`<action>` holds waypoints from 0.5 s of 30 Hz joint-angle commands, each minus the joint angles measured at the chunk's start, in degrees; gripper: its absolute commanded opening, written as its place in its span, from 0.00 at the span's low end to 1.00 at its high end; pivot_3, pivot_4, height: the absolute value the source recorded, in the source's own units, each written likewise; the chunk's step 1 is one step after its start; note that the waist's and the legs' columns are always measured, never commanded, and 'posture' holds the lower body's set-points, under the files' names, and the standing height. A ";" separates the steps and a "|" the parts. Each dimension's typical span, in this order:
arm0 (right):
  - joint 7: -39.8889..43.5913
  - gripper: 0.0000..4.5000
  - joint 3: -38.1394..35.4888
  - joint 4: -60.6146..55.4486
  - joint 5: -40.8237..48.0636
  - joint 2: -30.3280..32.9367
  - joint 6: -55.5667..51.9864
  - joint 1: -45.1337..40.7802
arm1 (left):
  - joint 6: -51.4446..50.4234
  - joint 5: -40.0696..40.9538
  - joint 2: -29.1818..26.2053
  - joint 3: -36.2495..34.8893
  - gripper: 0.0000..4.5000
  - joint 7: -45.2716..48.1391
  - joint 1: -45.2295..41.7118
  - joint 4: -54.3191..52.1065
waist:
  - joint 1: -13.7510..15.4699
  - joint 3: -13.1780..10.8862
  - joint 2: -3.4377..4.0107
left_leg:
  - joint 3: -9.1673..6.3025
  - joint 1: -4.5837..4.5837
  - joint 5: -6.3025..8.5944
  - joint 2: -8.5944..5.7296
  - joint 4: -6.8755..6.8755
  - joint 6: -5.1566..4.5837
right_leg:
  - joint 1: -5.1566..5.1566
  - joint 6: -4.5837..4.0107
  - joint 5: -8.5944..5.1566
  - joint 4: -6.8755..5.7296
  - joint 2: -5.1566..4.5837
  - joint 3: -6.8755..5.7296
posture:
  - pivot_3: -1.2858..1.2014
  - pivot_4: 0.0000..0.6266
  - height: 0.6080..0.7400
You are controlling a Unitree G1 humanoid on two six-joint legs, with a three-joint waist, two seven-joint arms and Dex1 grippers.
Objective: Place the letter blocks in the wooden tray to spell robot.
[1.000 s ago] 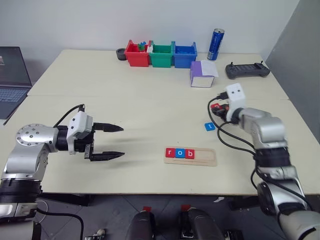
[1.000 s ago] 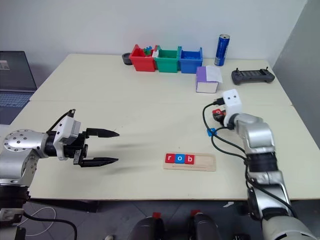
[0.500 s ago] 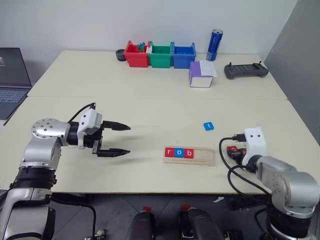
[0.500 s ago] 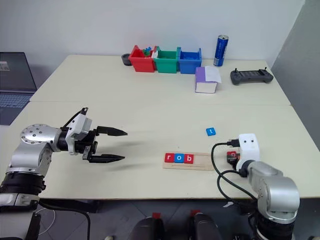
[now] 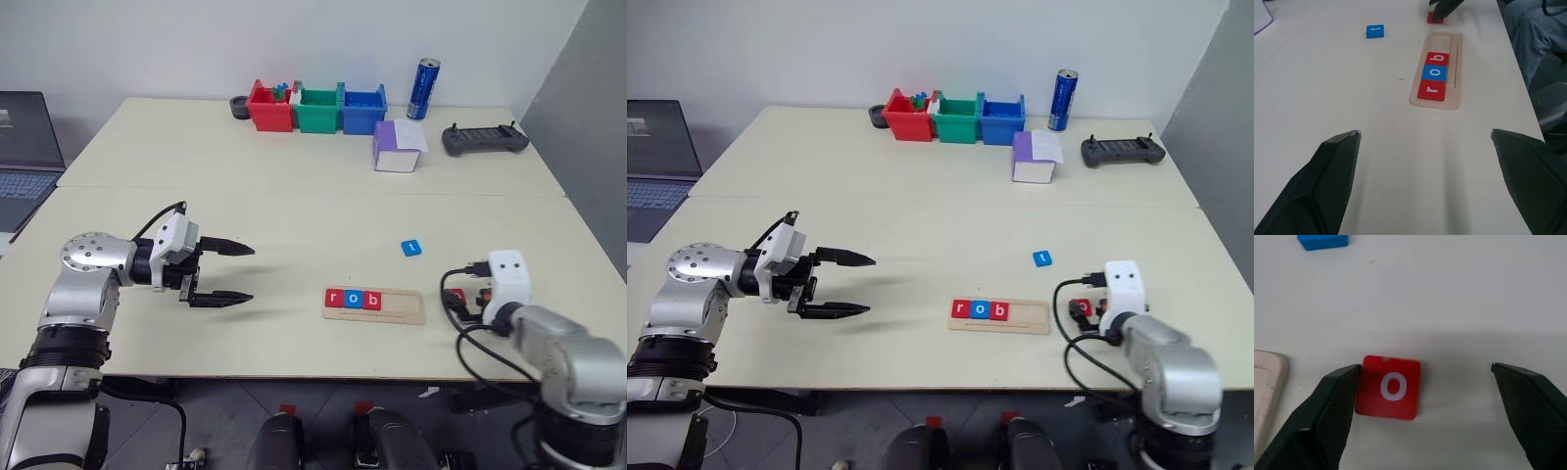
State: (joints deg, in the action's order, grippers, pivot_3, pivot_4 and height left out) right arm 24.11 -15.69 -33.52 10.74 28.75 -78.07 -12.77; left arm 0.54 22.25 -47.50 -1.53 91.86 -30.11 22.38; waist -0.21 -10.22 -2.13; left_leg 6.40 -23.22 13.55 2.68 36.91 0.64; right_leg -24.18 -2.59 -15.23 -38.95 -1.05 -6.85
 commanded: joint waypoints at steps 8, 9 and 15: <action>47.75 1.00 7.38 26.25 7.34 23.99 50.10 0.90 | 2.21 0.86 -1.35 -3.26 1.00 -1.11 2.80 -3.91 | -0.25 -0.02 -0.06 | -0.03 0.02 0.04 0.04 0.00 -0.06 | 0.06 0.20 -0.08 0.08 0.06 -0.05 | 0.52 0.24 1.00; 49.50 1.00 9.56 29.89 5.84 24.75 53.54 -0.98 | 2.12 0.91 -1.40 -3.38 1.00 -1.27 3.09 -4.20 | -0.39 -0.03 -0.05 | 0.00 0.04 0.04 0.04 0.05 -0.06 | 0.07 0.25 -0.06 0.06 0.07 -0.03 | 0.52 0.24 1.00; 56.50 1.00 18.28 46.24 0.13 25.33 67.46 -11.54 | 0.76 1.60 -2.17 -4.69 1.00 -2.30 5.21 -6.87 | 0.09 -0.04 -0.04 | 0.02 0.14 0.03 0.06 0.04 -0.05 | 0.10 0.33 -0.01 0.00 0.06 -0.01 | 0.52 0.24 1.00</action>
State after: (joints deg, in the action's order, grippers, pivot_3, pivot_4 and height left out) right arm 78.77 2.01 10.65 11.92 53.71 -13.80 -22.26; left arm 1.48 22.60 -48.21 -4.21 90.13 -24.95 17.69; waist -0.11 -10.26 -2.16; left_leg 6.43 -23.11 13.58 2.74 36.95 0.59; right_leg -24.09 -2.26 -15.24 -38.95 -0.99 -6.86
